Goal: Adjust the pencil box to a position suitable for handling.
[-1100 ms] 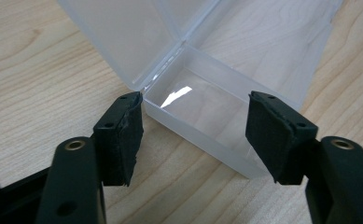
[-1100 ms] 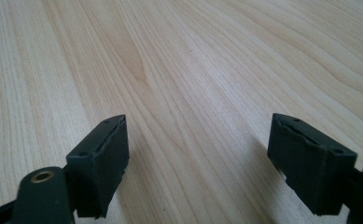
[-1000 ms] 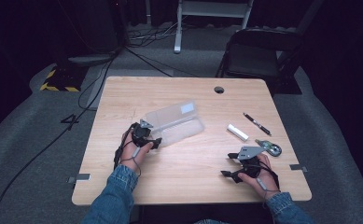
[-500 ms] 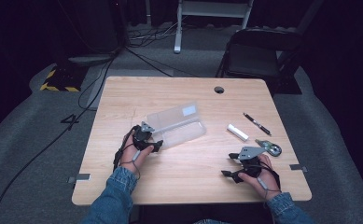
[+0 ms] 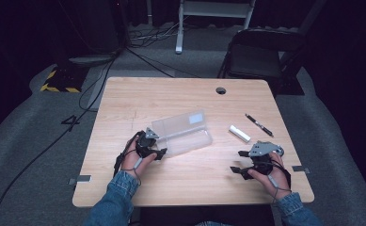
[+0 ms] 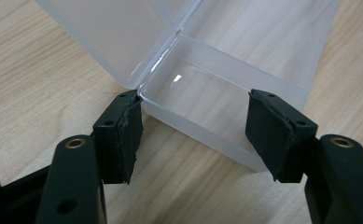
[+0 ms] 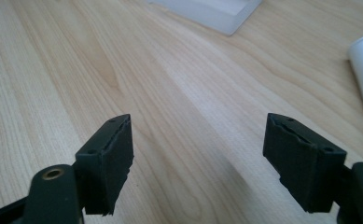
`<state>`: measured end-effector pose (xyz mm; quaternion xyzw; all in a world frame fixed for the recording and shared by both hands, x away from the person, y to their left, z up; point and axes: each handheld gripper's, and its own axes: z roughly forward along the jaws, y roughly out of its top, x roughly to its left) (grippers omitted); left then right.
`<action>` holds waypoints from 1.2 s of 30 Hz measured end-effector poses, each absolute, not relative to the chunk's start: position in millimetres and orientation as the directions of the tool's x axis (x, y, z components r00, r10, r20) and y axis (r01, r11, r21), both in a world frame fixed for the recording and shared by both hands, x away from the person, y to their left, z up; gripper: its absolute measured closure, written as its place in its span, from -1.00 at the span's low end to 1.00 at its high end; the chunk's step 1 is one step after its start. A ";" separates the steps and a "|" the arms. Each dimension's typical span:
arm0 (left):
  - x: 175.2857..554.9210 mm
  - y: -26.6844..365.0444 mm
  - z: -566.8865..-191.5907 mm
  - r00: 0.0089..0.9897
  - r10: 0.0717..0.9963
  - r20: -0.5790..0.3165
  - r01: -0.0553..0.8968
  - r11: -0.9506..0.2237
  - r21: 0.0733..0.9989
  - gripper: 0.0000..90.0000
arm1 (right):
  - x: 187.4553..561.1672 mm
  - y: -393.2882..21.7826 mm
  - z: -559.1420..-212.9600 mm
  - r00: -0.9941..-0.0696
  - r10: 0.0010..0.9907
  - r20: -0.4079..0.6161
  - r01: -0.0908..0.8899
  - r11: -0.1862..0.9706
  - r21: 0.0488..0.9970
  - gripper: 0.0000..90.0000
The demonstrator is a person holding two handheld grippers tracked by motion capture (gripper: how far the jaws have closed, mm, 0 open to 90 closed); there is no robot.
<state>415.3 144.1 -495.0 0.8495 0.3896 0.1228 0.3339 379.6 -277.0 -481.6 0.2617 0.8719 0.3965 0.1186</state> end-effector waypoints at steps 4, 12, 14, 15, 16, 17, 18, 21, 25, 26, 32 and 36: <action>409.3 140.4 -493.9 0.689 0.723 -0.050 0.570 -0.499 0.653 -0.18 | 381.2 -286.8 -473.1 -0.819 0.574 0.001 0.366 0.522 0.771 -0.44; 398.0 128.3 -492.9 0.737 0.674 -0.048 0.538 -0.542 0.645 -0.19 | 382.5 -301.2 -464.0 -0.795 0.606 -0.002 0.370 0.488 0.791 -0.44; 393.2 125.5 -495.9 0.742 0.668 -0.052 0.522 -0.528 0.670 -0.18 | 382.4 -304.2 -462.5 -0.790 0.613 -0.003 0.372 0.484 0.792 -0.44; 391.5 124.1 -495.4 0.748 0.662 -0.054 0.521 -0.534 0.665 -0.19 | 382.6 -305.5 -462.1 -0.788 0.616 -0.003 0.373 0.480 0.794 -0.44; 389.6 122.5 -494.7 0.751 0.659 -0.051 0.520 -0.542 0.660 -0.19 | 382.9 -306.9 -461.4 -0.787 0.617 -0.004 0.372 0.479 0.795 -0.44; 388.0 121.1 -494.1 0.758 0.650 -0.048 0.515 -0.552 0.656 -0.19 | 383.1 -308.1 -461.0 -0.785 0.620 -0.003 0.373 0.476 0.797 -0.44; 386.0 119.3 -494.3 0.764 0.643 -0.050 0.510 -0.554 0.658 -0.19 | 383.3 -309.2 -460.4 -0.782 0.623 -0.002 0.374 0.472 0.798 -0.44; 379.8 115.2 -495.8 0.784 0.618 -0.057 0.489 -0.559 0.669 -0.19 | 383.8 -312.6 -458.1 -0.775 0.632 -0.002 0.376 0.464 0.802 -0.44; 372.0 109.3 -495.7 0.813 0.580 -0.055 0.461 -0.584 0.668 -0.19 | 384.2 -316.0 -455.7 -0.768 0.641 -0.004 0.377 0.457 0.806 -0.44; 370.5 108.3 -495.5 0.819 0.571 -0.051 0.454 -0.591 0.667 -0.19 | 384.4 -316.7 -455.7 -0.767 0.641 -0.003 0.377 0.455 0.806 -0.44; 363.1 103.6 -495.0 0.847 0.529 -0.053 0.426 -0.616 0.663 -0.19 | 385.0 -319.5 -455.3 -0.760 0.650 -0.002 0.384 0.450 0.806 -0.44; 359.8 103.5 -494.6 0.863 0.503 -0.056 0.410 -0.630 0.659 -0.19 | 384.9 -320.0 -457.1 -0.756 0.654 0.001 0.389 0.448 0.805 -0.44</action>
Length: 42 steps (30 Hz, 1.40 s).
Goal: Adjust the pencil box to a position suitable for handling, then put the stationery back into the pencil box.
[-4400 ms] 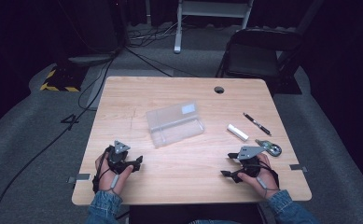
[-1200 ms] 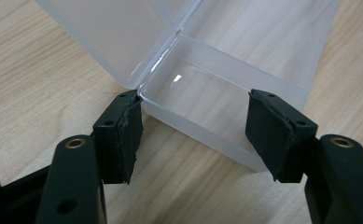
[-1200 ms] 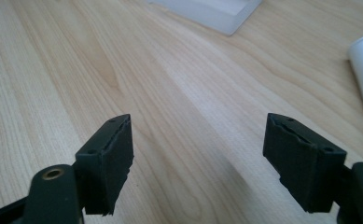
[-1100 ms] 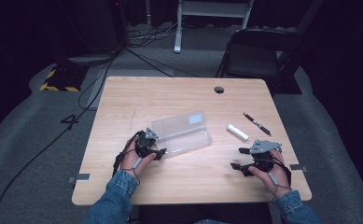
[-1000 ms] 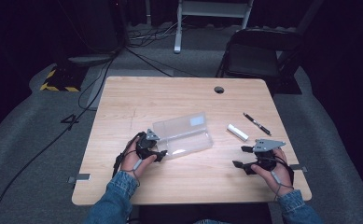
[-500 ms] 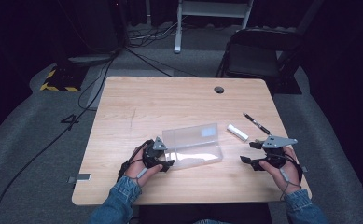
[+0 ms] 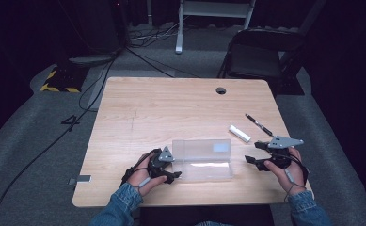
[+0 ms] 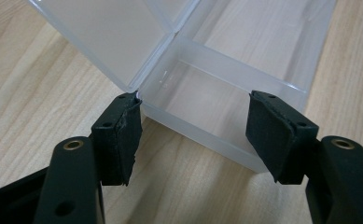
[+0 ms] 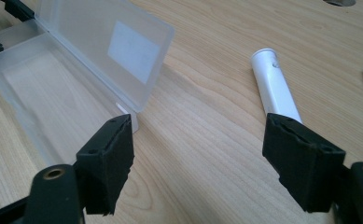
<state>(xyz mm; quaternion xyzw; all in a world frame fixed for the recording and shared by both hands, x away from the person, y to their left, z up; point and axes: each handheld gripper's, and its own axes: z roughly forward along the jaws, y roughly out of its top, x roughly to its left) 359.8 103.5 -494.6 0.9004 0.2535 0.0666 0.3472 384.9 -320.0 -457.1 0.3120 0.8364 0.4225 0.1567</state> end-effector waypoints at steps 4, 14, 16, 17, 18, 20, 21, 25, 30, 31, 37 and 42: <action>355.9 102.3 -494.5 0.878 0.475 -0.058 0.392 -0.644 0.657 -0.20 | 384.8 -320.0 -458.6 -0.754 0.657 0.008 0.395 0.444 0.804 -0.43; 352.9 99.1 -494.8 0.886 0.460 -0.066 0.386 -0.649 0.656 -0.30 | 385.4 -320.9 -459.0 -0.747 0.664 0.009 0.399 0.438 0.806 -0.43; 353.4 98.8 -494.2 0.879 0.469 -0.090 0.403 -0.628 0.666 -0.38 | 385.8 -322.1 -459.4 -0.740 0.672 0.013 0.405 0.431 0.806 -0.43; 353.0 99.1 -493.4 0.875 0.473 -0.101 0.410 -0.616 0.673 -0.45 | 386.5 -322.1 -460.1 -0.740 0.673 0.014 0.405 0.429 0.807 -0.43; 352.7 99.9 -491.8 0.875 0.473 -0.104 0.408 -0.607 0.682 -0.44 | 386.9 -322.0 -460.3 -0.740 0.673 0.014 0.407 0.431 0.805 -0.43; 352.5 101.6 -489.3 0.872 0.478 -0.103 0.407 -0.594 0.694 -0.46 | 387.6 -321.5 -459.8 -0.741 0.672 0.013 0.405 0.430 0.807 -0.44; 352.4 102.9 -487.3 0.868 0.485 -0.107 0.411 -0.581 0.703 -0.46 | 387.8 -321.3 -459.4 -0.741 0.672 0.016 0.405 0.428 0.808 -0.44; 351.0 109.0 -482.5 0.853 0.513 -0.098 0.418 -0.558 0.717 -0.46 | 389.5 -321.9 -458.6 -0.738 0.675 0.018 0.409 0.425 0.808 -0.44; 349.9 117.0 -479.5 0.833 0.547 -0.083 0.426 -0.538 0.727 -0.45 | 392.4 -320.7 -456.1 -0.737 0.676 0.018 0.406 0.421 0.811 -0.44; 349.9 118.6 -479.3 0.830 0.552 -0.081 0.428 -0.536 0.728 -0.45 | 393.2 -320.2 -455.0 -0.738 0.675 0.016 0.404 0.423 0.811 -0.44; 346.9 126.9 -479.3 0.802 0.596 -0.049 0.442 -0.536 0.719 -0.45 | 399.9 -318.8 -452.3 -0.734 0.679 0.030 0.411 0.409 0.815 -0.43; 345.0 135.9 -482.2 0.771 0.636 -0.036 0.470 -0.529 0.707 -0.44 | 406.5 -322.5 -446.8 -0.713 0.700 0.035 0.421 0.387 0.821 -0.43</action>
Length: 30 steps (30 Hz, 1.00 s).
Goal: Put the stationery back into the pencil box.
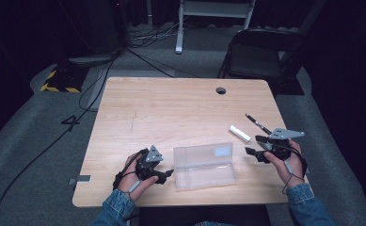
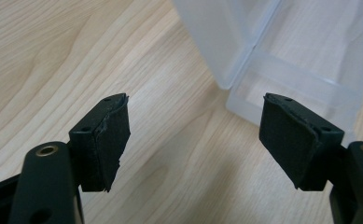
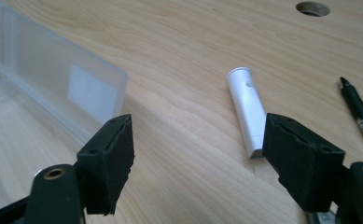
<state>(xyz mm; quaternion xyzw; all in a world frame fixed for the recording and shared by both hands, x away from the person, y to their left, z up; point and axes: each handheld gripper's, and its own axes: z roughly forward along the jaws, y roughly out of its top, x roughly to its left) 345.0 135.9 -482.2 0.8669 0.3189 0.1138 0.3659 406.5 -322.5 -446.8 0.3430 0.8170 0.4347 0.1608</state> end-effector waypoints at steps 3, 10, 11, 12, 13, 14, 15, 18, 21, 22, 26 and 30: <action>344.2 139.9 -484.1 0.760 0.649 -0.025 0.478 -0.532 0.699 -0.44 | 410.5 -325.2 -443.5 -0.699 0.714 0.043 0.430 0.371 0.823 -0.43; 342.4 146.8 -490.5 0.731 0.682 -0.027 0.514 -0.524 0.679 -0.43 | 425.7 -334.3 -440.6 -0.652 0.756 0.053 0.465 0.344 0.816 -0.55; 342.1 148.7 -491.6 0.725 0.688 -0.023 0.518 -0.523 0.677 -0.43 | 427.5 -335.1 -440.5 -0.645 0.762 0.054 0.467 0.337 0.817 -0.54; 341.8 151.2 -492.2 0.718 0.696 -0.018 0.524 -0.523 0.672 -0.43 | 430.0 -336.5 -440.2 -0.642 0.765 0.049 0.467 0.340 0.816 -0.50; 341.3 153.6 -492.9 0.710 0.704 -0.020 0.533 -0.518 0.669 -0.43 | 432.8 -337.5 -439.8 -0.637 0.770 0.041 0.471 0.346 0.811 -0.45; 340.5 156.6 -494.1 0.695 0.718 -0.021 0.544 -0.507 0.669 -0.44 | 435.9 -338.6 -439.6 -0.634 0.773 0.035 0.474 0.352 0.807 -0.42; 340.5 156.6 -494.1 0.695 0.718 -0.021 0.544 -0.507 0.669 -0.44 | 440.1 -340.3 -439.3 -0.623 0.782 0.023 0.477 0.356 0.803 -0.36; 339.3 165.5 -496.1 0.668 0.744 -0.016 0.563 -0.491 0.664 -0.44 | 447.9 -343.1 -438.4 -0.607 0.795 0.020 0.491 0.355 0.796 -0.30; 338.2 172.8 -498.2 0.647 0.763 -0.007 0.575 -0.481 0.662 -0.44 | 458.5 -347.6 -437.3 -0.600 0.800 0.010 0.505 0.369 0.780 -0.12; 337.7 175.0 -498.6 0.639 0.769 -0.013 0.581 -0.472 0.663 -0.46 | 461.5 -348.4 -437.3 -0.595 0.803 0.010 0.510 0.368 0.778 -0.09; 336.1 179.7 -500.3 0.625 0.781 -0.013 0.582 -0.455 0.674 -0.51 | 473.8 -350.0 -439.1 -0.596 0.803 0.007 0.526 0.383 0.759 0.08; 334.8 184.5 -502.2 0.601 0.799 -0.010 0.587 -0.432 0.685 -0.56 | 485.1 -349.2 -441.9 -0.597 0.802 0.010 0.543 0.394 0.742 0.19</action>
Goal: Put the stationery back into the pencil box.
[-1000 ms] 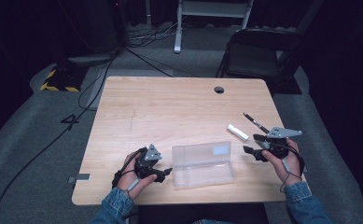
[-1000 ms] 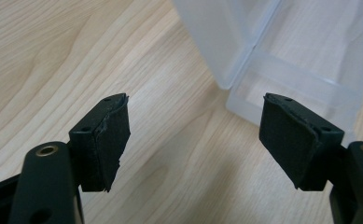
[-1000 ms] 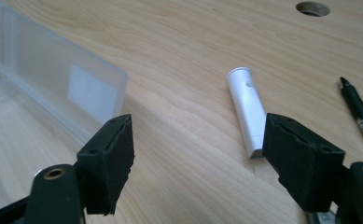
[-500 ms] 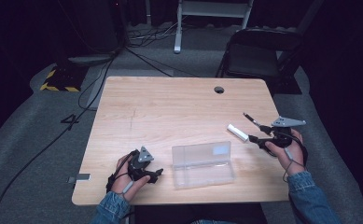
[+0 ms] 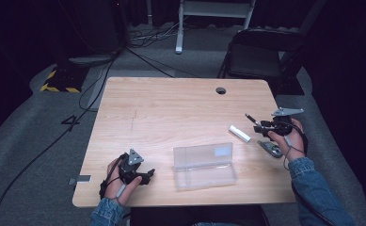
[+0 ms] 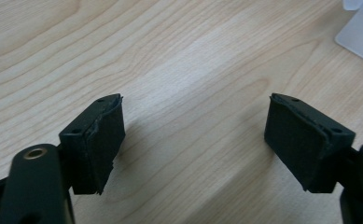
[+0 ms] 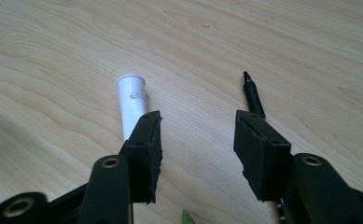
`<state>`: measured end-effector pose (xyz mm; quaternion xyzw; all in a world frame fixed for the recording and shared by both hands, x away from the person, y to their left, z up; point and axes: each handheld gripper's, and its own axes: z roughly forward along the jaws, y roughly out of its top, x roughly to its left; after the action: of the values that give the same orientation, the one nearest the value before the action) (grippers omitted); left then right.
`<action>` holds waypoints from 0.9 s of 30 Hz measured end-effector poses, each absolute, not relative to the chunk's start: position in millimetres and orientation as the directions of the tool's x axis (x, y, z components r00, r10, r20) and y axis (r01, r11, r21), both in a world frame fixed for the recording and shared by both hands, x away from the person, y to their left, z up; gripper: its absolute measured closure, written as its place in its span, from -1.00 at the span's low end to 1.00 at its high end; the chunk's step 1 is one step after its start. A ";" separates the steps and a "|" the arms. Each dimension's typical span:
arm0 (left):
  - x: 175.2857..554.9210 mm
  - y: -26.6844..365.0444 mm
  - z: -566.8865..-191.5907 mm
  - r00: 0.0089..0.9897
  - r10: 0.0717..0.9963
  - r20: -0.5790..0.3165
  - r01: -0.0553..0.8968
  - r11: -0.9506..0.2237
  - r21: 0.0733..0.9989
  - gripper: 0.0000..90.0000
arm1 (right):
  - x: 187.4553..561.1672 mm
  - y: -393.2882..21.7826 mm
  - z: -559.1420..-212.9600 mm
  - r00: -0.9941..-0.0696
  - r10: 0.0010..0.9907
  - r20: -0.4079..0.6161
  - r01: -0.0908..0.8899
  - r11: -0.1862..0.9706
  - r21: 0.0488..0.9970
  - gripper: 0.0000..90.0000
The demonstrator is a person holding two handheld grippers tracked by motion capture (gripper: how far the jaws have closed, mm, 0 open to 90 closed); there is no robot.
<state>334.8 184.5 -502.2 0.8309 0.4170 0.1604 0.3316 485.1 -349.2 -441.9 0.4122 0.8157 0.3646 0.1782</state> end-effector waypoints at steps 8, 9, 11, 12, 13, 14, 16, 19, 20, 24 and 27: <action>333.8 189.7 -504.3 0.571 0.820 -0.021 0.598 -0.398 0.696 -0.60 | 510.2 -347.9 -449.0 -0.591 0.807 -0.010 0.558 0.418 0.717 0.35; 333.8 189.7 -504.4 0.571 0.820 -0.022 0.598 -0.398 0.695 -0.60 | 513.5 -347.6 -450.6 -0.593 0.805 -0.015 0.554 0.421 0.719 0.35; 334.2 190.0 -504.5 0.572 0.820 -0.024 0.597 -0.397 0.697 -0.61 | 520.0 -346.7 -454.1 -0.590 0.807 -0.021 0.558 0.426 0.712 0.35; 334.3 190.0 -504.6 0.572 0.820 -0.023 0.597 -0.397 0.697 -0.61 | 520.0 -346.7 -454.1 -0.590 0.807 -0.021 0.558 0.426 0.712 0.35; 334.2 189.9 -504.6 0.573 0.819 -0.023 0.597 -0.397 0.697 -0.61 | 527.0 -346.1 -458.1 -0.587 0.809 -0.028 0.560 0.432 0.707 0.36; 334.1 189.9 -504.6 0.572 0.820 -0.023 0.597 -0.397 0.697 -0.61 | 529.2 -346.0 -459.4 -0.586 0.810 -0.027 0.563 0.431 0.705 0.37; 334.1 189.9 -504.6 0.572 0.820 -0.023 0.598 -0.398 0.696 -0.61 | 531.8 -345.9 -461.0 -0.582 0.813 -0.021 0.573 0.428 0.699 0.37; 334.1 189.9 -504.6 0.572 0.820 -0.023 0.597 -0.397 0.697 -0.61 | 539.6 -346.1 -465.0 -0.579 0.815 -0.025 0.580 0.434 0.690 0.38; 334.1 189.9 -504.6 0.572 0.820 -0.022 0.597 -0.397 0.697 -0.61 | 543.0 -345.9 -466.7 -0.575 0.818 -0.028 0.591 0.439 0.676 0.39; 334.1 189.9 -504.5 0.572 0.820 -0.023 0.598 -0.397 0.696 -0.61 | 551.7 -344.7 -470.1 -0.577 0.816 -0.037 0.599 0.453 0.661 0.42; 334.1 189.9 -504.6 0.572 0.820 -0.023 0.598 -0.397 0.697 -0.61 | 556.4 -345.6 -472.6 -0.566 0.824 -0.021 0.617 0.440 0.653 0.45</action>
<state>334.1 189.9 -504.6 0.8194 0.4326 0.1644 0.3383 556.4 -345.6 -472.6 0.4335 0.8311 0.3037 0.1708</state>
